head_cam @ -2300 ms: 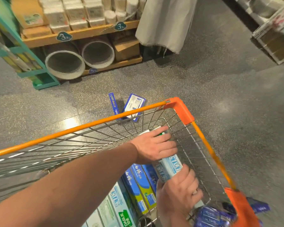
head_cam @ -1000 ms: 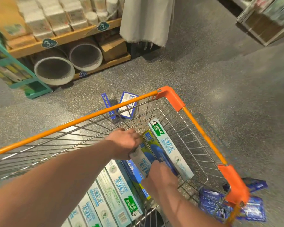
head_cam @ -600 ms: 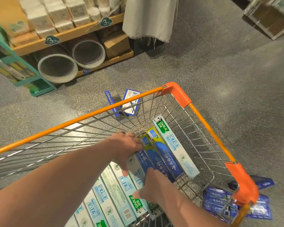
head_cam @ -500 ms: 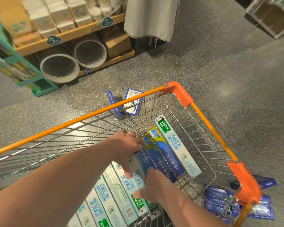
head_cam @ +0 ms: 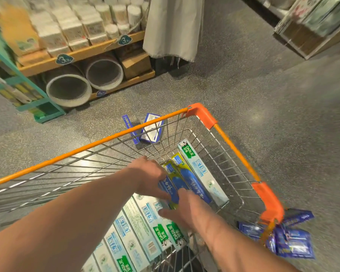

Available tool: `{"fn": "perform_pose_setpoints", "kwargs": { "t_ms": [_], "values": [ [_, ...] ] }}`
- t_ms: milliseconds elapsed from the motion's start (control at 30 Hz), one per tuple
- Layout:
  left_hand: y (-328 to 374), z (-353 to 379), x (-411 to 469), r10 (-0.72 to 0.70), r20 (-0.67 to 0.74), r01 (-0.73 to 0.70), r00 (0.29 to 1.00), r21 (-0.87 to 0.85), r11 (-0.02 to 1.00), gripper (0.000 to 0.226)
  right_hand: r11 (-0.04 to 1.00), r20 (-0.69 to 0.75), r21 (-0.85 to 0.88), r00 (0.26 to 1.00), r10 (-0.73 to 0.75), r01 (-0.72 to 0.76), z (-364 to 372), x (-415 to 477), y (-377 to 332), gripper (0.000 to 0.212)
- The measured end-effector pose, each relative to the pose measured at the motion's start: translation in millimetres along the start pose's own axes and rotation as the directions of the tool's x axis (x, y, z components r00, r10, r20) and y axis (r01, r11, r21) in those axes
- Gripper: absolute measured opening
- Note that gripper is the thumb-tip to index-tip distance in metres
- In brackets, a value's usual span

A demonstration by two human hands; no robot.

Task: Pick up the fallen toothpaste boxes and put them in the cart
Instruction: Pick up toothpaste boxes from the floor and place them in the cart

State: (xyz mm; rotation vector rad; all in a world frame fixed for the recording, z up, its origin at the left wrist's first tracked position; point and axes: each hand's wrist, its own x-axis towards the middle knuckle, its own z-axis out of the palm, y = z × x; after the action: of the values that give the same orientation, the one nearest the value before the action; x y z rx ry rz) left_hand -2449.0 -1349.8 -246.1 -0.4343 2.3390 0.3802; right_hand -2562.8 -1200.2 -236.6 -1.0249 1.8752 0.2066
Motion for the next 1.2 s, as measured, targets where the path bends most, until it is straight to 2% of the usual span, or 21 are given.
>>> {"fn": "perform_pose_setpoints", "kwargs": {
  "t_ms": [100,167,233,300,367,500,600,700,833,933,1033,1200],
  "values": [
    [15.1,-23.6,-29.0,-0.011,-0.029,0.012,1.0,0.005,1.0,0.076,0.999,-0.079,0.04,0.997,-0.026,0.029,-12.2,-27.6,5.7,0.098],
    [26.2,-40.2,-51.3,-0.019,-0.063,0.021,0.998,0.037,0.999,0.08,0.996,-0.144,0.057,0.988,-0.061,0.07,-23.2,-53.4,9.2,0.097],
    [39.4,-57.9,-73.8,-0.028,-0.115,0.037,0.993,0.077,0.996,0.087,0.995,-0.188,0.058,0.98,-0.066,0.078,-31.8,-81.7,12.1,0.083],
    [55.9,-77.4,-99.3,-0.037,-0.159,0.05,0.987,0.076,0.996,0.08,0.998,-0.237,0.025,0.97,-0.055,0.062,-39.8,-111.3,16.0,0.065],
    [77.6,-97.8,-124.7,-0.032,-0.197,0.048,0.98,0.073,0.996,0.075,0.998,-0.3,-0.017,0.952,-0.058,0.056,-51.2,-145.4,19.6,0.057],
    [123.4,-132.2,-171.3,-0.019,-0.272,0.045,0.962,0.091,0.995,0.066,0.992,-0.375,-0.101,0.921,-0.102,0.069,-80.6,-217.5,34.0,0.071],
    [158.7,-151.2,-196.1,-0.023,-0.328,0.054,0.945,0.087,0.995,0.065,0.992,-0.449,-0.107,0.887,-0.104,0.062,-99.1,-271.2,57.6,0.072],
    [204.8,-162.9,-217.4,-0.035,-0.363,0.059,0.931,0.055,0.997,0.074,0.993,-0.487,-0.091,0.866,-0.111,0.076,-108.4,-328.4,86.7,0.06],
    [285.4,-161.1,-238.8,-0.006,-0.409,0.042,0.912,0.08,0.996,0.073,0.989,-0.553,-0.111,0.821,-0.146,0.101,-96.6,-400.7,141.6,0.075],
    [354.7,-151.6,-241.7,0.023,-0.412,0.04,0.911,0.143,0.989,0.072,0.987,-0.566,-0.11,0.809,-0.157,0.115,-72.3,-451.1,195.8,0.076],
    [429.7,-141.8,-234.8,0.067,-0.394,0.003,0.917,0.173,0.985,0.078,0.992,-0.612,-0.08,0.781,-0.13,0.102,-46.1,-499.6,255.0,0.074],
    [540.8,-129.8,-217.1,0.187,-0.404,-0.095,0.895,0.237,0.967,0.077,1.0,-0.63,-0.023,0.776,-0.029,0.018,-8.7,-551.1,344.5,0.073]
  ]
}}
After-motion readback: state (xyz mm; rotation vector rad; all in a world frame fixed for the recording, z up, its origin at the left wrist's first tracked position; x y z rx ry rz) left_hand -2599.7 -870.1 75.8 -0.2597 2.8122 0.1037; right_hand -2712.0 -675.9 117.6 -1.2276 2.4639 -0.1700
